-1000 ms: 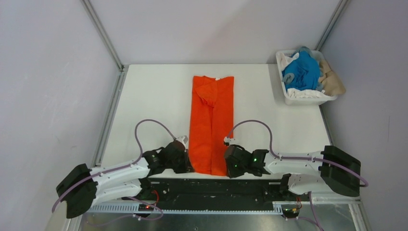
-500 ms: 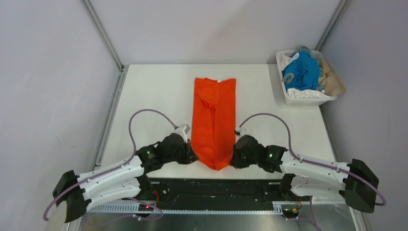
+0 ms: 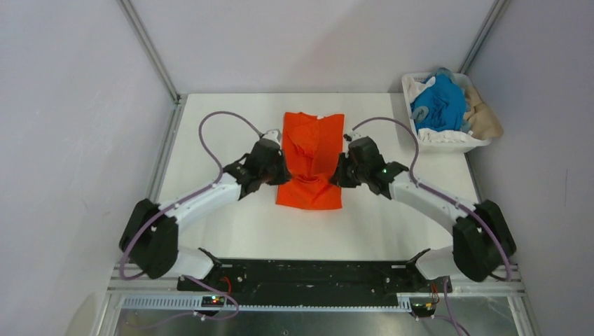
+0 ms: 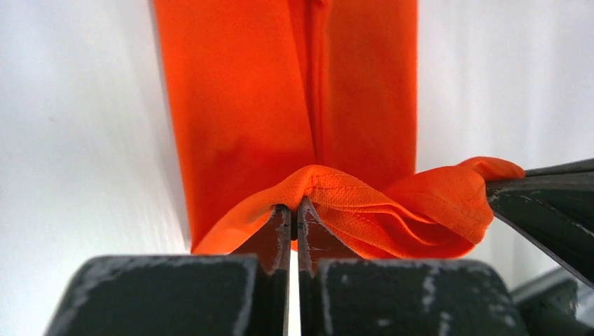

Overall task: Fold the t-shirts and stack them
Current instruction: Fold the folded rectangular tshirt in 1/3 of the way, then grab one side of the 2/3 rectangular tshirt with both arms

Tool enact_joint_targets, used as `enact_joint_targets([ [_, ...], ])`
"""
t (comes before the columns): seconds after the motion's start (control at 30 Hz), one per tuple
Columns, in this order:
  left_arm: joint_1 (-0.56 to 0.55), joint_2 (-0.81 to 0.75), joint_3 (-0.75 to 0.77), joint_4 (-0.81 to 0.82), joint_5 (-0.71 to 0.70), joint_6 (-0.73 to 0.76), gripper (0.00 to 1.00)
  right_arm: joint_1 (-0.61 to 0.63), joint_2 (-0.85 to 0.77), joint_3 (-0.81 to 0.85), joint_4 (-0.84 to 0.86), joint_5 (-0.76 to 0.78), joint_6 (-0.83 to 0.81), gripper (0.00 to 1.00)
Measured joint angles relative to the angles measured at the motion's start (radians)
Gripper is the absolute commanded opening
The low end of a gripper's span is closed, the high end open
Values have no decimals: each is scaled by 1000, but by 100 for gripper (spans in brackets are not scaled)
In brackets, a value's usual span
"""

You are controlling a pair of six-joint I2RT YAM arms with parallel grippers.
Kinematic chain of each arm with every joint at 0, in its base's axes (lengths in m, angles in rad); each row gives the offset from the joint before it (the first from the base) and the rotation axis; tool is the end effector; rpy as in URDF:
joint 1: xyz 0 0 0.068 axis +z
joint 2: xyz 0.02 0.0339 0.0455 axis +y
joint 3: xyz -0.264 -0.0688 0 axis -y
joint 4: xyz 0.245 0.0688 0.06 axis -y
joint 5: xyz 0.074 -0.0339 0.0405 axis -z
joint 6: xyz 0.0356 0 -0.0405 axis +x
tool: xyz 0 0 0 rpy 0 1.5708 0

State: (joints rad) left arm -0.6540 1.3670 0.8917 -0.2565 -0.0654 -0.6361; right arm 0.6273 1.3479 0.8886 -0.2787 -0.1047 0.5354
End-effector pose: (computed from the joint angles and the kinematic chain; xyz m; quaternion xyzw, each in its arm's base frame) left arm 0.2342 -0.1766 0.2401 -0.0051 0.9129 -0.2209 0.3432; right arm 0.2316 0.1725 0.2425 -0.0631 0.9114 0.2618 0.3113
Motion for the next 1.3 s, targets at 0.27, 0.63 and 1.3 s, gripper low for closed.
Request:
enact_joint_targets([
  [0.27, 89, 230, 164, 3, 15, 53, 0, -113, 187, 93, 30, -50, -40, 7],
  [0.63, 156, 410, 284, 5, 43, 80, 3, -177, 413, 207, 98, -129, -78, 37],
  [1.3, 180, 82, 40, 30, 35, 64, 98, -76, 217, 107, 52, -68, -132, 100],
])
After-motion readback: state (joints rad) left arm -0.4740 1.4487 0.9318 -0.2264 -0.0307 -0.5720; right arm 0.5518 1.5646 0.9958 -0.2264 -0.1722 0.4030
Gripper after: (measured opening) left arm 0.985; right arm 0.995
